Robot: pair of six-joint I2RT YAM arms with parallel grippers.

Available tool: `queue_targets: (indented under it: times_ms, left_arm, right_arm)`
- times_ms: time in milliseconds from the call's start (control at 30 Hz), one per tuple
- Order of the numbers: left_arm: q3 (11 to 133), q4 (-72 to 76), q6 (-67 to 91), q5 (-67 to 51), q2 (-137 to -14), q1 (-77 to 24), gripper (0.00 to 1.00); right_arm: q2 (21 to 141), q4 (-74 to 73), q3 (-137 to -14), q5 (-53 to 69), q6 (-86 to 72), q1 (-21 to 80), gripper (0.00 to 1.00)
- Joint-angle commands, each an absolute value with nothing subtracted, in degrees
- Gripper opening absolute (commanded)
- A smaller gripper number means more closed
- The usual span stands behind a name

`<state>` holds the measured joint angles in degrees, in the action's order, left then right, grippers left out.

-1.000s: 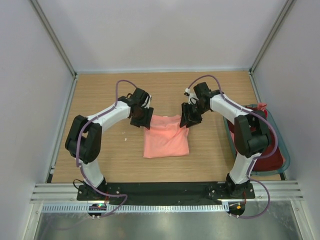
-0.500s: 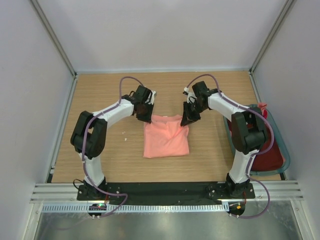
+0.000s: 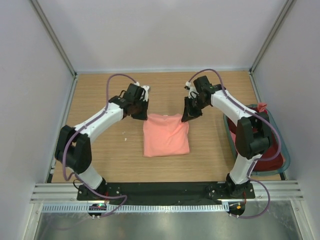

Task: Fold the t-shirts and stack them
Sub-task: Fold the tshirt

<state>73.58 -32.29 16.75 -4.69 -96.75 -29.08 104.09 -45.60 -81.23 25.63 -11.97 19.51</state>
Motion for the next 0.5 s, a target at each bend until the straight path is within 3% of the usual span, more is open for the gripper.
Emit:
queue_targets:
  times_ms: [0, 233, 467]
  left_arm:
    - [72.1, -34.3, 19.6, -5.2, -89.1, -28.9, 0.0]
    - [71.9, -36.6, 21.8, -5.9, -84.3, -29.0, 0.0]
    - [74.9, -37.5, 20.4, -3.8, -88.6, -29.0, 0.0]
  right_arm:
    - [97.5, -48.2, -83.0, 25.9, -13.1, 20.0, 0.01]
    - [95.1, -47.7, -82.4, 26.8, -15.1, 20.1, 0.01]
    - [100.1, -46.8, -85.7, 26.2, -14.8, 20.0, 0.01]
